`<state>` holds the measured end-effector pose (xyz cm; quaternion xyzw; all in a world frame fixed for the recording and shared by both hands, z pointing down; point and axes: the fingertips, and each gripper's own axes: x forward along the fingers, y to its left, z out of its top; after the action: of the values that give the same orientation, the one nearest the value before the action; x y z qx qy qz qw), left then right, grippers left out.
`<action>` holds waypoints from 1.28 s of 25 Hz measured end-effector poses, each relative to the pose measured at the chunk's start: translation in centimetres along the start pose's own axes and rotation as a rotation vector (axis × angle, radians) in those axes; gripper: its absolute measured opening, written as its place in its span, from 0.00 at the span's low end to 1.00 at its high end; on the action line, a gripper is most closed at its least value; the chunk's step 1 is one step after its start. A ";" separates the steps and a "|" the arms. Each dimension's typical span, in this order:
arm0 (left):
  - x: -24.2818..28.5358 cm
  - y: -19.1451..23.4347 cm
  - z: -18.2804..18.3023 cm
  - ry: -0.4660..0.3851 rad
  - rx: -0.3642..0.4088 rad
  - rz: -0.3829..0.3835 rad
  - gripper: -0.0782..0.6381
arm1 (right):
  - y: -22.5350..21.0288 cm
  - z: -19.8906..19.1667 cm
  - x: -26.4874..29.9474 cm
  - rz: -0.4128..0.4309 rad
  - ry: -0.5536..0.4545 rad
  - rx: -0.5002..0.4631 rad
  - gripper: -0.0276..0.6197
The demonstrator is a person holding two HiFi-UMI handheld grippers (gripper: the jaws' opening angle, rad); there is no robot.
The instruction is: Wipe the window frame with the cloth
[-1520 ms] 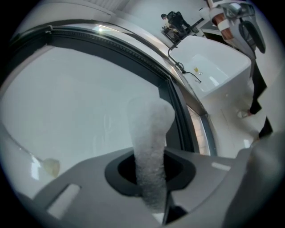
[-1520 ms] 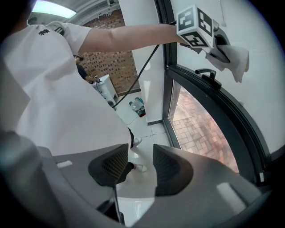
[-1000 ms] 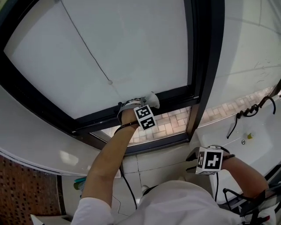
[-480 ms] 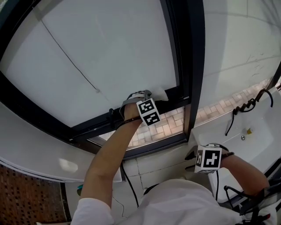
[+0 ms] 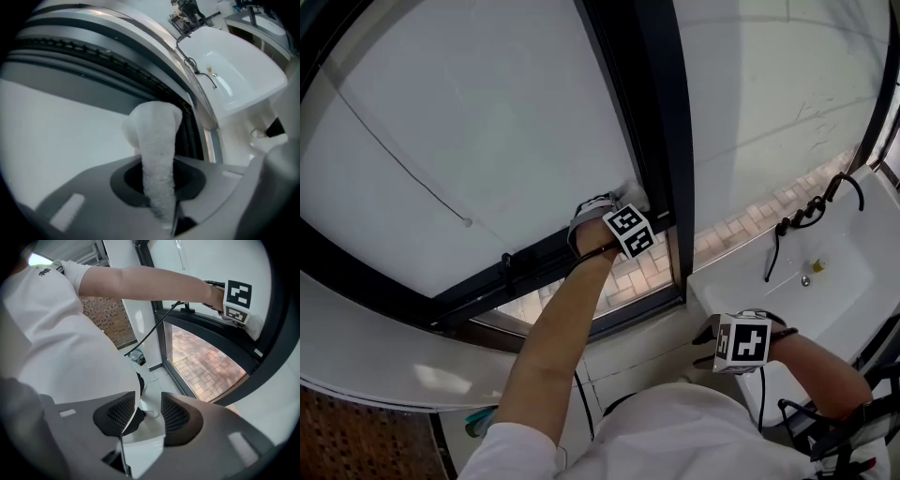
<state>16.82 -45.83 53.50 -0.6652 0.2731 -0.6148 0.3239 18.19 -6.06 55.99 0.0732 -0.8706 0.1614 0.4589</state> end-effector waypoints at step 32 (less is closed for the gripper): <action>-8.2 -18.5 1.2 -0.216 0.136 -0.307 0.24 | -2.8 1.3 2.2 0.003 -0.113 0.053 0.32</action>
<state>16.62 -27.60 62.36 -0.7377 0.0901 -0.5991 0.2979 16.72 -9.10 57.72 0.0931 -0.8907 0.1807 0.4065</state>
